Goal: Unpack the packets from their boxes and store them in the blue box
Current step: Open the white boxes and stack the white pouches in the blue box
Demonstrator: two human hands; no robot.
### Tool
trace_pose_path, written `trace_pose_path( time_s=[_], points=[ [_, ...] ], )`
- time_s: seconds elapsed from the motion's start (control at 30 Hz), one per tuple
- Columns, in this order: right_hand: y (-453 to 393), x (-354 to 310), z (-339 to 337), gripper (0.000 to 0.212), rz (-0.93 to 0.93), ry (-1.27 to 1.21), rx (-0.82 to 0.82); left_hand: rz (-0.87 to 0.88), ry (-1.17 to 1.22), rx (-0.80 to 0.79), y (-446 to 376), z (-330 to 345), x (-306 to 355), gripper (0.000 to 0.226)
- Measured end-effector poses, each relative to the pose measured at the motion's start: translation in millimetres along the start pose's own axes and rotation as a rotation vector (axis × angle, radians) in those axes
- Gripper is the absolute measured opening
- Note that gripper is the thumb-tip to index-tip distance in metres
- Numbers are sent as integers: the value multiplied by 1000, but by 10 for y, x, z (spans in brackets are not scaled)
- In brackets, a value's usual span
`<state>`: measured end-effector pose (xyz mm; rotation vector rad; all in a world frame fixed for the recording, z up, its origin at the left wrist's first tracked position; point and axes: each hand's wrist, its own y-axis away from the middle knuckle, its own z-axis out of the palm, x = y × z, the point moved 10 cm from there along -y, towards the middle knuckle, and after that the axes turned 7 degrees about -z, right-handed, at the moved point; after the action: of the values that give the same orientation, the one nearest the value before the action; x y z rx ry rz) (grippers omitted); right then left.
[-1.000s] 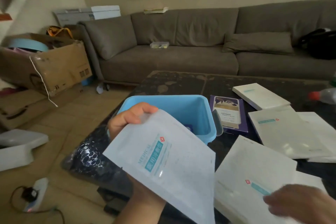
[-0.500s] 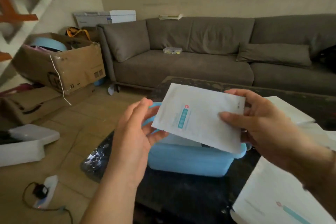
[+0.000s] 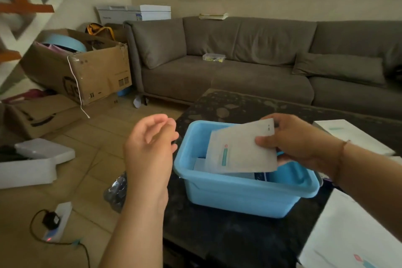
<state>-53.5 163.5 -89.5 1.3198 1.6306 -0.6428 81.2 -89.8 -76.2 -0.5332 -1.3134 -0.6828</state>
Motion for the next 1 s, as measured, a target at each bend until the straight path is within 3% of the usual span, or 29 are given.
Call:
trace_pose_path(
  time_s=[0.3,0.5,0.77,0.93,1.0],
  points=[
    [-167,356,535,30,244,-32,-140,-73,28,-62,-13,109,-69,10],
    [-144,548,651,48,369,8,-194,-66,28,-70,-23,135,-63,14],
    [-65,482,531,57,333,378,-321,-66,27,-61,-27,147,-66,12],
    [-86,479,522,40,281,645,-398,-61,21,-69,-4,162,-60,10],
    [-81,476,528,43,249,722,-421,-60,17,-67,-11,154,-63,10]
  ],
)
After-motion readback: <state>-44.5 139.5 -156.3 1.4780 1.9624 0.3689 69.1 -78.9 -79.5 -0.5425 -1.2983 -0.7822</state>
